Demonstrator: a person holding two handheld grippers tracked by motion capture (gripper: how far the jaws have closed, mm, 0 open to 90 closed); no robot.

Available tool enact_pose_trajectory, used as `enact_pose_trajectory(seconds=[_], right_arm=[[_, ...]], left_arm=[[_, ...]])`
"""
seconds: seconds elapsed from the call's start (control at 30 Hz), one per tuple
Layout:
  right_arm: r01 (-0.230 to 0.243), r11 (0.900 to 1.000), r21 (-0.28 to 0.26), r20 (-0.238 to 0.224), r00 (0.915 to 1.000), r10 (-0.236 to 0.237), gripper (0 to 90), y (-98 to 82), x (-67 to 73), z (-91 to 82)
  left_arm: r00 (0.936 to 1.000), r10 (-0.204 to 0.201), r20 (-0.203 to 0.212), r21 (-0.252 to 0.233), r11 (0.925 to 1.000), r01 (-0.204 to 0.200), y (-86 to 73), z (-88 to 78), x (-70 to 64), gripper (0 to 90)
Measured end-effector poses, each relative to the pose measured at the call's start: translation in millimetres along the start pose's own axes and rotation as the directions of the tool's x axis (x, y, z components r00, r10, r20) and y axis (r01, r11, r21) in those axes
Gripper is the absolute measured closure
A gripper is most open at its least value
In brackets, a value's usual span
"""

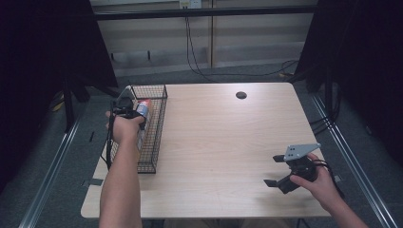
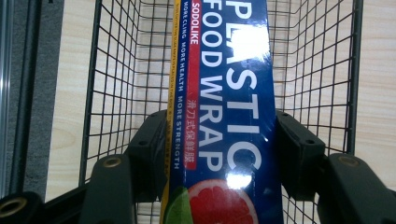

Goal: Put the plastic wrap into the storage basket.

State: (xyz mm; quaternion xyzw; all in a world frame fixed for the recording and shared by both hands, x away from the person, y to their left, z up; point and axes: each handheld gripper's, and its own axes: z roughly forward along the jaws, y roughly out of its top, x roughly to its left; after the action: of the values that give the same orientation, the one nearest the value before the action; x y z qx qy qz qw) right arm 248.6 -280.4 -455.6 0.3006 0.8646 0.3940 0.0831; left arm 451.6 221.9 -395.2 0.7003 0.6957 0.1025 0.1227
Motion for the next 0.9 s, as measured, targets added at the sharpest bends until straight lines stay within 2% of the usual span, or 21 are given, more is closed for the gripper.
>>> enact_pose_trajectory(seconds=[0.07, 0.17, 0.2, 0.37, 0.4, 0.47, 0.53, 0.57, 0.63, 0.77, 0.9], right_arm=[[-0.002, 1.000, 0.000, -0.001, 1.0000, 0.002, 3.7, 0.2, -0.1, 0.1], [-0.003, 1.000, 0.002, -0.003, 1.0000, 0.003, 3.7, 0.3, -0.2, 0.4], [-0.001, 1.000, 0.001, -0.005, 1.0000, 0.001, 3.7, 0.4, -0.4, 0.8], [0.000, 1.000, 0.001, -0.007, 1.0000, 0.000, 3.7, 0.8, -1.3, 1.8], [-0.001, 1.000, 0.004, -0.006, 1.0000, 0.001, 3.7, 1.0, -1.1, 2.0], [0.000, 1.000, 0.003, -0.007, 1.0000, 0.000, 3.7, 1.3, -1.3, 2.1], [0.001, 1.000, 0.000, -0.005, 1.0000, -0.001, 3.7, 2.1, -1.8, 2.2], [0.004, 1.000, 0.002, -0.005, 1.0000, -0.004, 3.7, 2.8, -1.8, 2.3], [0.005, 1.000, 0.001, -0.007, 1.0000, -0.005, 3.7, 4.0, -1.4, 3.2], [0.012, 1.000, 0.007, -0.012, 0.9999, -0.012, 3.7, 4.2, -0.9, 5.7], [0.010, 1.000, 0.007, -0.009, 0.9999, -0.010, 3.7, 5.2, -1.3, 4.8]], left_arm=[[0.9997, 0.021, -0.010, 0.002, 0.9998, -0.021, 0.0, 0.1, 0.4, 42.7], [0.9997, 0.024, -0.009, 0.003, 0.9997, -0.024, -0.3, 0.2, 0.0, 42.2], [0.9999, 0.013, -0.002, 0.000, 0.9999, -0.013, -0.9, 0.5, -0.9, 42.1], [0.9994, 0.035, -0.003, 0.003, 0.9994, -0.035, -2.0, 1.2, -0.9, 41.1], [0.9998, 0.021, 0.006, -0.003, 0.9998, -0.021, -2.7, 2.2, -2.0, 40.5], [0.9996, 0.029, 0.003, -0.005, 0.9996, -0.029, -3.2, 1.6, -1.4, 39.0], [0.9995, 0.032, 0.004, -0.012, 0.9994, -0.032, -3.5, -0.7, 1.1, 35.5], [0.9998, 0.014, 0.013, -0.021, 0.9997, -0.013, -4.0, -2.5, 1.4, 33.6], [0.9995, 0.029, 0.006, -0.026, 0.9992, -0.029, -4.1, -6.6, 4.4, 29.6], [0.9996, 0.019, 0.021, -0.040, 0.9990, -0.018, -6.4, -14.3, 7.3, 24.1], [0.9990, 0.028, 0.035, -0.057, 0.9981, -0.026, -6.2, -24.1, 7.2, 21.1]])
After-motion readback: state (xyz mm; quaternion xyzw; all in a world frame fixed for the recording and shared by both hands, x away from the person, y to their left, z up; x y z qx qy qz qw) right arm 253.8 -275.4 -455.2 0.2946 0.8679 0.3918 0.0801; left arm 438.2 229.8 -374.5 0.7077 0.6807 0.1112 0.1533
